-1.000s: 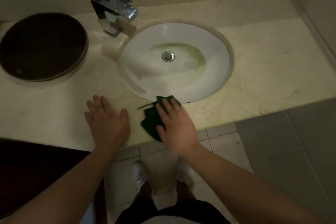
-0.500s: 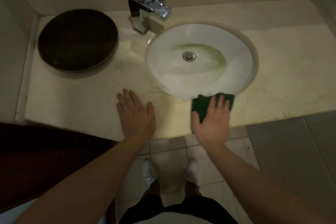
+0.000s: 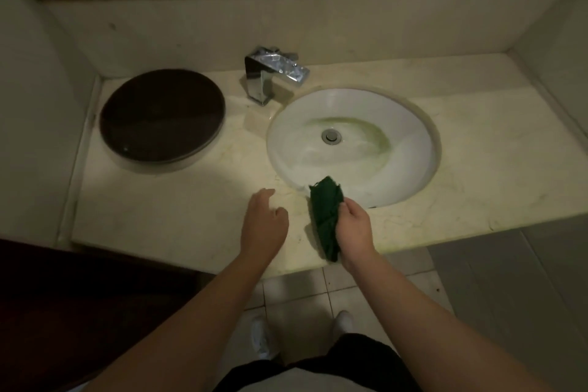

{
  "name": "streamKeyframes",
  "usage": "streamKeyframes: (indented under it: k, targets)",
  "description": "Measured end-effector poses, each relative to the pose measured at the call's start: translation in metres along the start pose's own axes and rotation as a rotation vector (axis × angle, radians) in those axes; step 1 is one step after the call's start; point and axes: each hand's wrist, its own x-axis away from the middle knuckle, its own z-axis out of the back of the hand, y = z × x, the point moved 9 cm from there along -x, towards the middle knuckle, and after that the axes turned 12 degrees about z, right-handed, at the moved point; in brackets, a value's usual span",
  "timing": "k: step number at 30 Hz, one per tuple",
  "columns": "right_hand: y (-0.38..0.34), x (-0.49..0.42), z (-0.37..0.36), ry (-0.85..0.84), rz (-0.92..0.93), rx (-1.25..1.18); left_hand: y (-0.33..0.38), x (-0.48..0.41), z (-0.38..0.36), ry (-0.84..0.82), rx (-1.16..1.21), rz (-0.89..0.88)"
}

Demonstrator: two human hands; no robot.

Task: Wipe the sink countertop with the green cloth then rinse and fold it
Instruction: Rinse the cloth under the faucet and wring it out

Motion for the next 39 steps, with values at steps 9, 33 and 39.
streamKeyframes:
  k: [9, 33, 39]
  targets:
    - [-0.040, -0.032, 0.001, -0.301, -0.327, -0.695, 0.058, 0.003, -0.071, -0.485, 0.606, 0.302]
    - [-0.151, -0.213, 0.036, -0.643, 0.281, -0.034, 0.133, -0.081, -0.114, -0.204, 1.249, 0.589]
    - [-0.242, -0.184, 0.014, -0.740, 0.755, 0.169, 0.146, -0.106, -0.060, 0.142, 0.657, 0.211]
